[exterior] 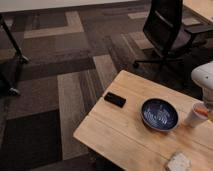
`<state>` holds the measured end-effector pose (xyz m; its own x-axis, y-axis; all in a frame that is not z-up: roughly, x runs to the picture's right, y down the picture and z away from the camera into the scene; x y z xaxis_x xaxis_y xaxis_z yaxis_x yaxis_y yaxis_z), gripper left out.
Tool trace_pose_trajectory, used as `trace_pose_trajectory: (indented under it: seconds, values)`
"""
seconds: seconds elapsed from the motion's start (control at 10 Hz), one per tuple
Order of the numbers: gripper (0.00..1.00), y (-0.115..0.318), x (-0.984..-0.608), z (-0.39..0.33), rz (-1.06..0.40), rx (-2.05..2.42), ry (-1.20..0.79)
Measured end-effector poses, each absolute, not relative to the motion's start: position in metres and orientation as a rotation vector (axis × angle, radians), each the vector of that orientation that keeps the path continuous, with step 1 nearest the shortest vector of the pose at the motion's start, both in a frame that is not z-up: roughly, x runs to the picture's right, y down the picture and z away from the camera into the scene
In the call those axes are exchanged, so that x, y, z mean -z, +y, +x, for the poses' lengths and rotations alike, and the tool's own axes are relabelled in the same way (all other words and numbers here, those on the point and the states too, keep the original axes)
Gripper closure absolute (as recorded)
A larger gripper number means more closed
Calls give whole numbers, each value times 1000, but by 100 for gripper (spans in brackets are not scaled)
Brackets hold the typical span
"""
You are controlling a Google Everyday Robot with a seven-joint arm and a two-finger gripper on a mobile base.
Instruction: Place the pepper in the ceramic cup
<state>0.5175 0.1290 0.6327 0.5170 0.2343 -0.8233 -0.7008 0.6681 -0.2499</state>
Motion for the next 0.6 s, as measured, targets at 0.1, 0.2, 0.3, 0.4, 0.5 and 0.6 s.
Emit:
trace_pose_trajectory:
  seconds: [0.1, 0.2, 0.3, 0.4, 0.5, 0.6]
  values:
    - [69, 129, -633, 518, -620, -606, 853]
    - [55, 129, -633, 518, -620, -606, 853]
    - [39, 129, -633, 518, -620, -606, 853]
    - [25, 129, -633, 518, -620, -606, 853]
    - [22, 129, -633, 518, -620, -606, 853]
    - [22, 129, -633, 518, -620, -606, 853]
